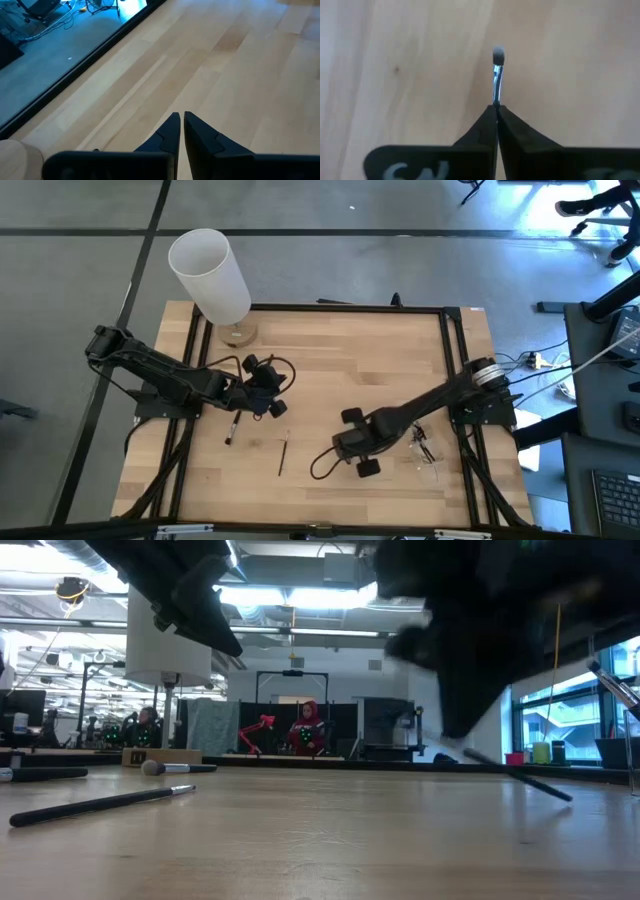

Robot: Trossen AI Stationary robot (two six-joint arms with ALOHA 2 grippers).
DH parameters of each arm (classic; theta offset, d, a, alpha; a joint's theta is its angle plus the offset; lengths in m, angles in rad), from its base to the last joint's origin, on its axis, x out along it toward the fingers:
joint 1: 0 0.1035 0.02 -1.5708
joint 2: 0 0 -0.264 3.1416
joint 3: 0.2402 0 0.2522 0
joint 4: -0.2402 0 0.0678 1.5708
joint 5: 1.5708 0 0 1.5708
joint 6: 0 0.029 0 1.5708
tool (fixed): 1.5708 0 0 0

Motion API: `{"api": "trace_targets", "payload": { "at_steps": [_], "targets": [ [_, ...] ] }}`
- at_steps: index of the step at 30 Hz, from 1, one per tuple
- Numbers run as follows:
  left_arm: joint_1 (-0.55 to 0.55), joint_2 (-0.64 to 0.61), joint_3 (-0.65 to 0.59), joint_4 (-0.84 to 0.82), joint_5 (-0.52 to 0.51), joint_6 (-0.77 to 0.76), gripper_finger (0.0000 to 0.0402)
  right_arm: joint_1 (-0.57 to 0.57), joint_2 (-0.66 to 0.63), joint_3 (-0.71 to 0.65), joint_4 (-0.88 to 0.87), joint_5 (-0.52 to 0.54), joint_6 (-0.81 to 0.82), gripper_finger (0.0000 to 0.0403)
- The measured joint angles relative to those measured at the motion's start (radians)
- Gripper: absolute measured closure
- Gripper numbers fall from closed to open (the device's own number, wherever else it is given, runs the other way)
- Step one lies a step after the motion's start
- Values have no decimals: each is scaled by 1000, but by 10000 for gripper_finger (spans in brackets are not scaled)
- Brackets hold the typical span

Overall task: Put items in baskets/containers
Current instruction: Put the black eyeshadow brush into the transparent organizer

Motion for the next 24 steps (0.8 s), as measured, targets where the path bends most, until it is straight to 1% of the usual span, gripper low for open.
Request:
{"api": "trace_targets", "payload": {
  "at_steps": [2, 5, 10, 13, 14, 17, 20, 24],
  "targets": [
    [0, 0, 0, 0, 11, -2, 382, 2, -51, -9, -40, 31, 33, 398],
    [0, 0, 0, 0, 32, -6, 382, 12, -136, -36, -92, 86, 96, 399],
    [-1, 0, 0, -3, 37, -16, 382, 58, -303, -63, -187, 230, 238, 394],
    [-1, 0, 0, 2, 31, -19, 382, 61, -360, -111, -171, 235, 328, 397],
    [-1, 0, 0, 5, 29, -19, 382, 60, -367, -125, -169, 225, 344, 398],
    [-1, 0, 0, 35, 27, -17, 382, 59, -350, -168, -144, 147, 342, 393],
    [4, 0, 0, 63, 23, -4, 382, 60, -299, -193, -102, 117, 318, 372],
    [10, 0, 0, 94, 22, 27, 382, 51, -206, -174, -93, 80, 269, 339]
  ]
}}
